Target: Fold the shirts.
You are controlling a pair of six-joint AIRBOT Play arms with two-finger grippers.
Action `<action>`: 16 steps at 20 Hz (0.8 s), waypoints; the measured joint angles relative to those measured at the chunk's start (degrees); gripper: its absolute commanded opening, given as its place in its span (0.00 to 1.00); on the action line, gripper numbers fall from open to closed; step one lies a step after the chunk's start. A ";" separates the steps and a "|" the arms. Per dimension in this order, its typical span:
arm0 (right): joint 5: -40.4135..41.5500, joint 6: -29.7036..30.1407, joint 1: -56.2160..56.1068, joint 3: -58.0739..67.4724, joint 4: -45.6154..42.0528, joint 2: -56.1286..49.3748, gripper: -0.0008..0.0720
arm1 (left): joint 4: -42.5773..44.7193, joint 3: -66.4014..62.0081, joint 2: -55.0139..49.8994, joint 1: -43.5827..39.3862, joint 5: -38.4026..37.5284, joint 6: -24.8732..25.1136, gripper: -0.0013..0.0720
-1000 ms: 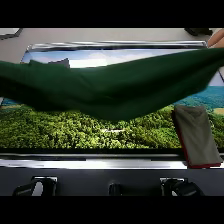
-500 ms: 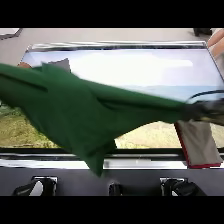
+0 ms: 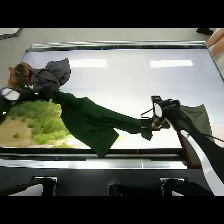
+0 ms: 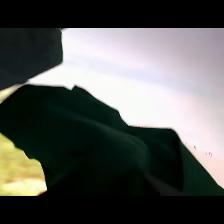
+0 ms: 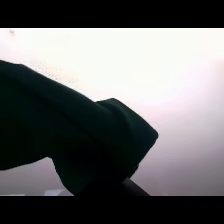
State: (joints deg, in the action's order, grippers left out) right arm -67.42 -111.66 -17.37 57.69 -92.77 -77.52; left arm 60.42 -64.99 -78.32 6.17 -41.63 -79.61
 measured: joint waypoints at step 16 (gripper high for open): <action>0.11 3.98 0.02 -0.11 -3.65 -3.26 0.06 | -7.89 22.53 4.33 3.87 -26.43 -1.81 0.88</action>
State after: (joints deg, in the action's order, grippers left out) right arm -67.31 -107.68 -17.34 57.58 -96.42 -80.77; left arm 52.53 -42.46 -74.00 10.04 -68.05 -81.43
